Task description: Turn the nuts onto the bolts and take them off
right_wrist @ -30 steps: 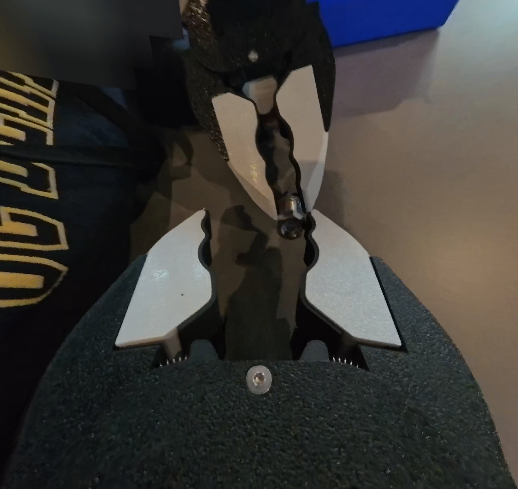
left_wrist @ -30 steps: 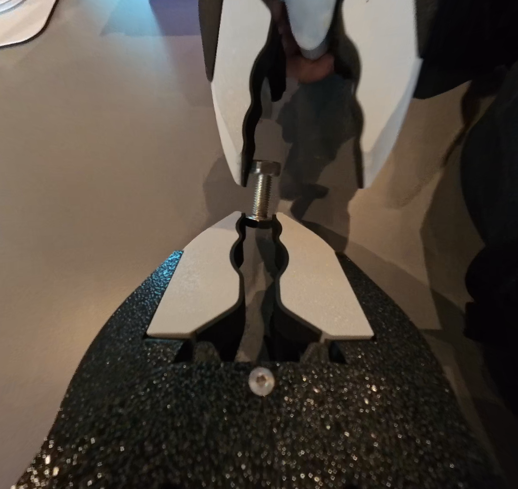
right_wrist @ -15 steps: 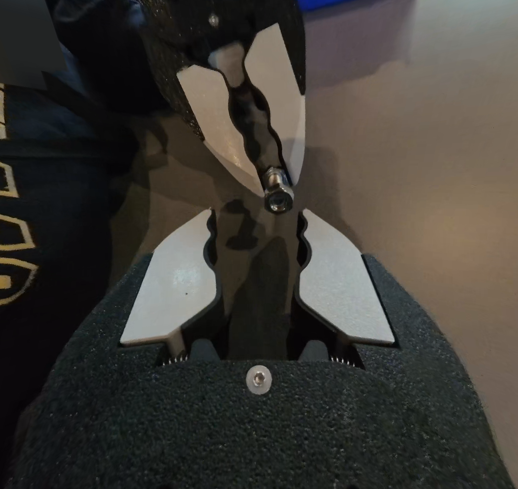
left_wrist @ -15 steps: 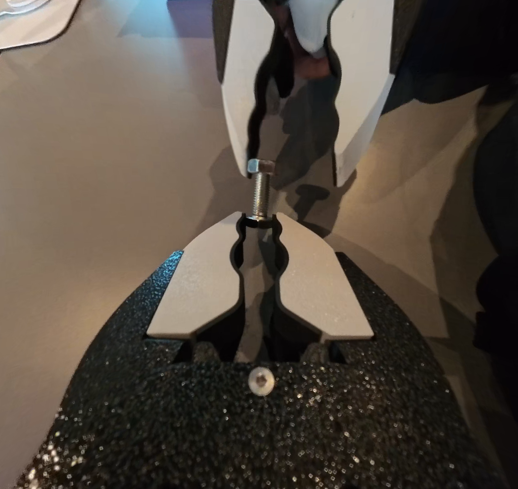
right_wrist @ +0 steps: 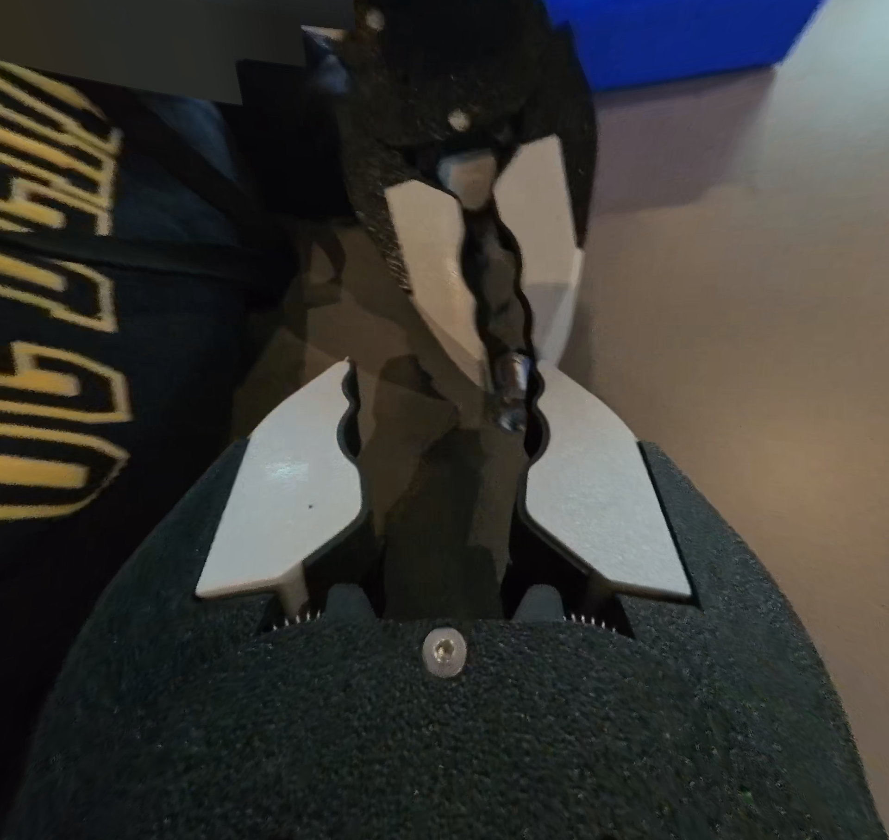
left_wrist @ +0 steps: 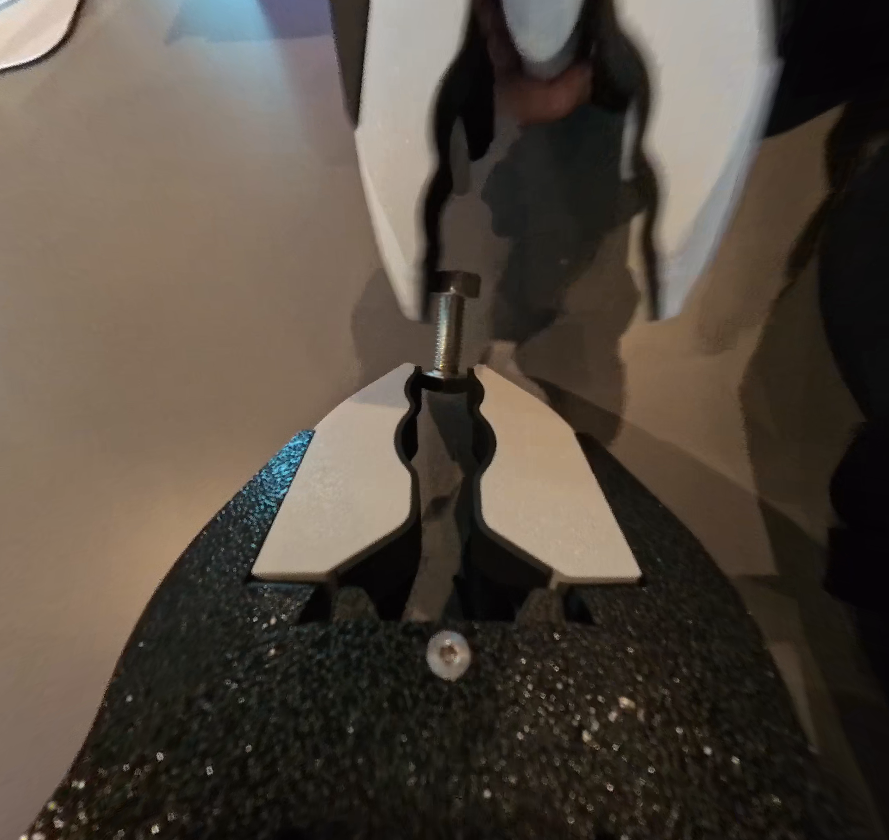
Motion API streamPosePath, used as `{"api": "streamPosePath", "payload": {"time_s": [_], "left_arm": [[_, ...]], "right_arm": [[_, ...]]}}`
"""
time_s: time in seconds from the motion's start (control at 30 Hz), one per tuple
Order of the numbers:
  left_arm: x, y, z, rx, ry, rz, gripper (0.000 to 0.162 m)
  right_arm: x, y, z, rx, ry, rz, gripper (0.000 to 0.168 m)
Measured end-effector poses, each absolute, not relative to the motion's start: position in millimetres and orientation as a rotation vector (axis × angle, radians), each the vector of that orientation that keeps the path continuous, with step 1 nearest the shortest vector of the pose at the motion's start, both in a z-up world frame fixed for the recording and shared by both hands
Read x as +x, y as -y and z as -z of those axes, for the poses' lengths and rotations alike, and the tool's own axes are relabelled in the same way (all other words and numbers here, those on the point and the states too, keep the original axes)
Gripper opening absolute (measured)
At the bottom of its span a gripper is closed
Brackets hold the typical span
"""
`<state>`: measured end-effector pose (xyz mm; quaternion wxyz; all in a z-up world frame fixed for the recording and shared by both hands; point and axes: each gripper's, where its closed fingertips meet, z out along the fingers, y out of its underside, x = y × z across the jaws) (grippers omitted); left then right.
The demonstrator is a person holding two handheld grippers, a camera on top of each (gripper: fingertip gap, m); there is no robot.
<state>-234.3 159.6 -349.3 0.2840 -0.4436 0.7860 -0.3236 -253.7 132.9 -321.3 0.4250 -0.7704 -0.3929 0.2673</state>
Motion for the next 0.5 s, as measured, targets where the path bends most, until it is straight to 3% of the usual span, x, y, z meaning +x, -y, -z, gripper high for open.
{"api": "streamPosePath", "payload": {"time_s": [0.2,0.5], "left_arm": [[-233,-162,346,-1.201,-2.068,0.884,0.017],[-231,-171,341,-1.241,-2.001,0.881,0.017]], "right_arm": [[-239,-143,309,-1.898,0.896,-0.583,0.061],[-231,-141,333,-2.103,0.813,-0.696,0.050]]}}
